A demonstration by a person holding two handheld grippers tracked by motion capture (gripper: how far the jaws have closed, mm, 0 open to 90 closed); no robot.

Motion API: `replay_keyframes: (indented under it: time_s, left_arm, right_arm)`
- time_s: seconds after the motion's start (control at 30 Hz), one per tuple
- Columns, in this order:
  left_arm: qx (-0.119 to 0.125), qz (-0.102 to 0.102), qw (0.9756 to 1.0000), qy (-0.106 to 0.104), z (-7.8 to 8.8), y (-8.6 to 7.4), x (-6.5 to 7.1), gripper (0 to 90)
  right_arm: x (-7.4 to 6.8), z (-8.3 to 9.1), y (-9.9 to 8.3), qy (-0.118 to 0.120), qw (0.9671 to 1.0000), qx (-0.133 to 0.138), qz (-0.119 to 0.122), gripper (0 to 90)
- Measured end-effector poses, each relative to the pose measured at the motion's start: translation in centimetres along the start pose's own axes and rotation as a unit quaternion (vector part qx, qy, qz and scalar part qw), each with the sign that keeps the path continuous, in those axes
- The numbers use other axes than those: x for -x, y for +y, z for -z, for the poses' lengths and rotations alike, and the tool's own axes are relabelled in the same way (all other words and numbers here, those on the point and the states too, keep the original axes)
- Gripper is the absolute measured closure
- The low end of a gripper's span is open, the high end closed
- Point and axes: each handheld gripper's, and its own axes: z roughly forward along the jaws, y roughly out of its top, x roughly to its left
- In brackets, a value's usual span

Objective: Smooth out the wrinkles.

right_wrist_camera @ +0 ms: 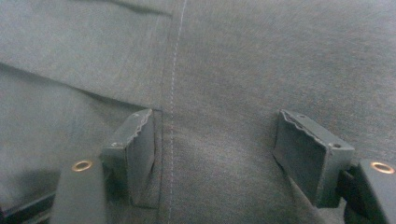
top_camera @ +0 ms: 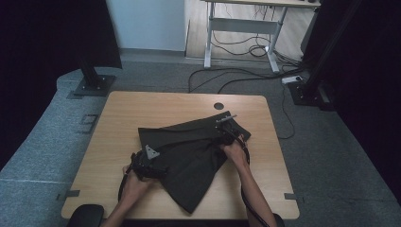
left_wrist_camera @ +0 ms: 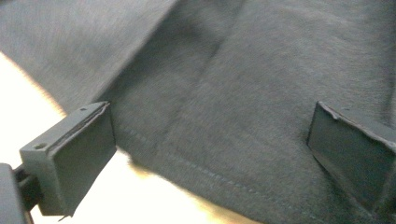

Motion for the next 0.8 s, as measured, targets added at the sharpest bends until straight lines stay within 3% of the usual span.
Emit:
replay_keyframes:
  time_s: [0.1, 0.2, 0.27, 0.33, 0.53, 0.67, 0.8]
  left_arm:
    - [-0.003, 0.009, 0.9999, 0.009, -0.5, 0.5, -1.6, 1.0]
    - [-0.009, 0.016, 0.9993, 0.033, -1.1, 1.2, -3.7, 1.0]
    - [-0.011, 0.026, 0.9990, 0.035, -1.3, 1.3, -4.3, 1.0]
    - [-0.008, 0.040, 0.9988, 0.027, -2.0, 1.7, -5.4, 1.0]
    - [-0.007, 0.043, 0.9990, 0.015, -1.4, 2.1, -5.5, 3.8]
    - [0.014, 0.045, 0.9987, -0.018, -0.5, 2.9, -4.6, 5.2]
    - [-0.007, 0.036, 0.9992, -0.018, -1.3, 2.9, -3.8, 0.4]
  right_arm:
    - [-0.7, 0.8, -1.4, 0.005, 1.0000, 0.003, -0.006, 33.0]
    - [-2.4, 2.6, -2.9, 0.018, 0.9995, -0.019, 0.018, 35.5]
    - [-3.8, 3.7, -4.1, 0.036, 0.9985, -0.029, 0.029, 35.5]
    - [-4.9, 4.6, -5.1, 0.038, 0.9985, -0.025, 0.031, 35.5]
    - [-5.0, 4.9, -6.3, 0.041, 0.9991, 0.003, 0.010, 35.3]
    - [-5.0, 4.8, -6.6, 0.038, 0.9991, 0.015, 0.008, 35.0]
    - [-5.0, 4.9, -6.9, 0.040, 0.9988, 0.027, 0.006, 34.8]
